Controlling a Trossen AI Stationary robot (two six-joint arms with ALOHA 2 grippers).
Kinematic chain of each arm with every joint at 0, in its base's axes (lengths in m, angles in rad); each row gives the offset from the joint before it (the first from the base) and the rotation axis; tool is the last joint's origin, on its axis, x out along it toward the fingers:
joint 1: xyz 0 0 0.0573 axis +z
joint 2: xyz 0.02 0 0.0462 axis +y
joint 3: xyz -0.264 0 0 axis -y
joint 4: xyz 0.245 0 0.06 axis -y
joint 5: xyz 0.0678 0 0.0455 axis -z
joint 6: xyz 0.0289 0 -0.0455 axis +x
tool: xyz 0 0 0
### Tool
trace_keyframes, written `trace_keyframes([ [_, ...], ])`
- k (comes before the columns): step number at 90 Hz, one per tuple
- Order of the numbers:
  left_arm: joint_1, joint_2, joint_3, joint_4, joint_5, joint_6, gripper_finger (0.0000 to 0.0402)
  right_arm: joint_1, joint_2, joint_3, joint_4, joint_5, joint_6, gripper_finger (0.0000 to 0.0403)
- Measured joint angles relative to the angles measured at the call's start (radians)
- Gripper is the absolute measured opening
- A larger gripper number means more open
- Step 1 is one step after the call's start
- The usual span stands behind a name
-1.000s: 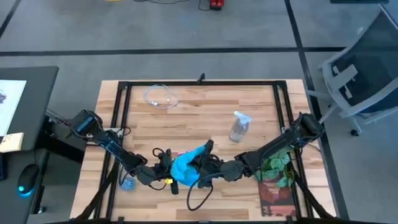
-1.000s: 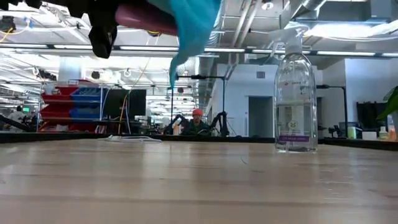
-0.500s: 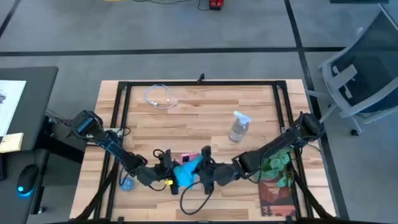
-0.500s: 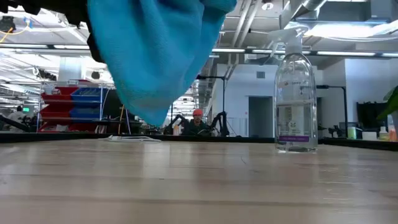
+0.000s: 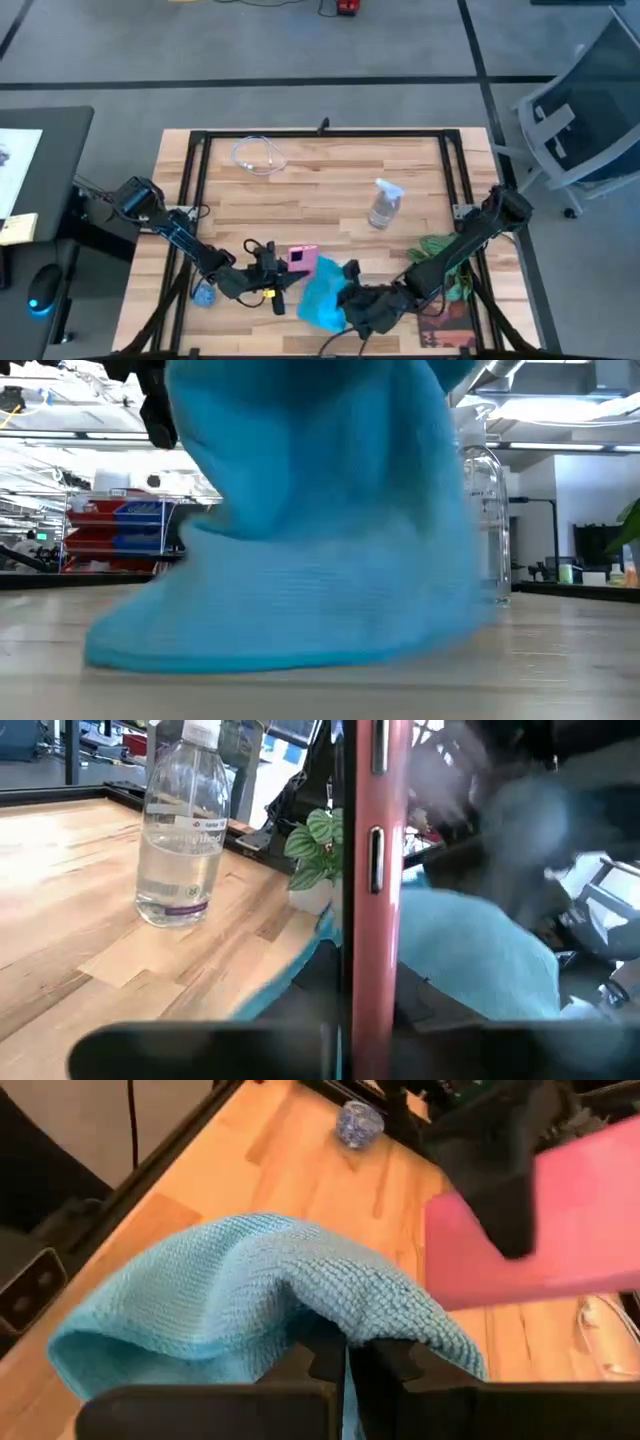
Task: Apply microfiber cloth
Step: Wipe the back of the cellphone with a microfiber cloth
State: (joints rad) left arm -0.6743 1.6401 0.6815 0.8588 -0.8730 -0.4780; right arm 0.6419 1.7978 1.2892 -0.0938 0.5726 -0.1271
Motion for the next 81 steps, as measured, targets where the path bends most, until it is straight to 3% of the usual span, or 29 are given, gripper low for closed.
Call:
trace_keyframes([
  [20, 0.0, 0.001, -0.001, 0.062, -0.004, -0.006, 0.0004, -0.062, 0.098, 0.002, 0.298, 0.014, -0.147, 0.0],
  [41, 0.002, 0.001, -0.002, 0.082, -0.016, -0.017, 0.0004, -0.135, 0.194, 0.002, 0.543, 0.093, -0.276, 0.0],
  [81, -0.004, 0.001, -0.002, 0.078, -0.01, -0.034, 0.0004, -0.093, 0.151, 0.004, 0.392, 0.404, -0.345, 0.0],
])
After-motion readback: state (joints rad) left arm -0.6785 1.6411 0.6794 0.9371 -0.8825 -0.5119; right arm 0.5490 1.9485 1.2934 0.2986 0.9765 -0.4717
